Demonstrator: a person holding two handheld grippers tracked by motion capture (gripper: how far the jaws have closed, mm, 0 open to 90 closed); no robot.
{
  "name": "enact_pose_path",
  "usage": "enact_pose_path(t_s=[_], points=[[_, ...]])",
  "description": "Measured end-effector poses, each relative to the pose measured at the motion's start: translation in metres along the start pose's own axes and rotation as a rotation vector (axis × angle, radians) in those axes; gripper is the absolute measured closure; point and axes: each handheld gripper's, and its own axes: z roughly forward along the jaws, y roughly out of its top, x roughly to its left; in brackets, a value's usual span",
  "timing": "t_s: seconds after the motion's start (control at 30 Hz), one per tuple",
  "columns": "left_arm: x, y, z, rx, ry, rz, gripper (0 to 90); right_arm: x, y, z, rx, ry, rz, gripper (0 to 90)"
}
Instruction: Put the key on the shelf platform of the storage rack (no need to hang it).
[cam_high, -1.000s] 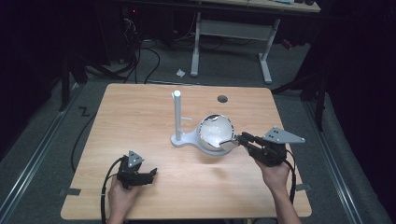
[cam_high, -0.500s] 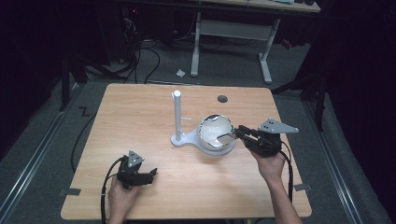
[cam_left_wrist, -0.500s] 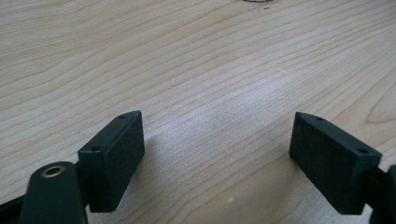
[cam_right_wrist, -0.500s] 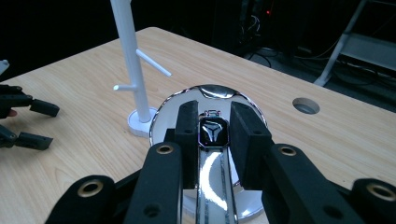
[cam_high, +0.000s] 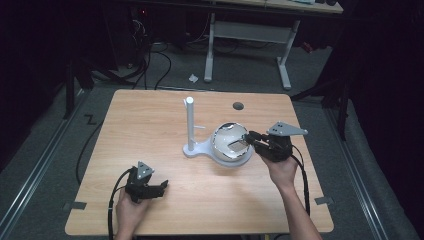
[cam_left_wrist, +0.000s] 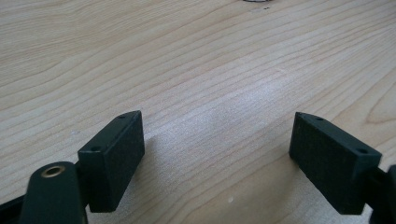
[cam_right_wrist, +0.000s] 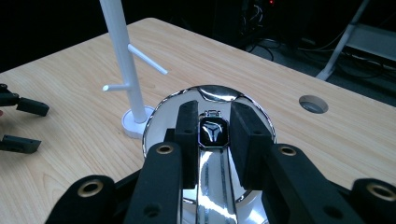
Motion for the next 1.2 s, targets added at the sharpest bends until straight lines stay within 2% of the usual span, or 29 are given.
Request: enact_pose_path(t_s=[0.43, 1.03, 1.2], points=[[0.000, 0.000, 0.000, 0.000, 0.000, 0.000, 18.4, -0.002, 0.001, 0.018, 0.024, 0.006, 0.017, 74.2], [0.000, 0.000, 0.000, 0.000, 0.000, 0.000, 18.4, 0.002, 0.002, 0.045, 0.070, 0.010, 0.001, 74.1], [0.000, 0.000, 0.000, 0.001, 0.000, 0.000, 18.4, 0.004, 0.000, 0.051, 0.088, -0.001, -0.003, 74.1]])
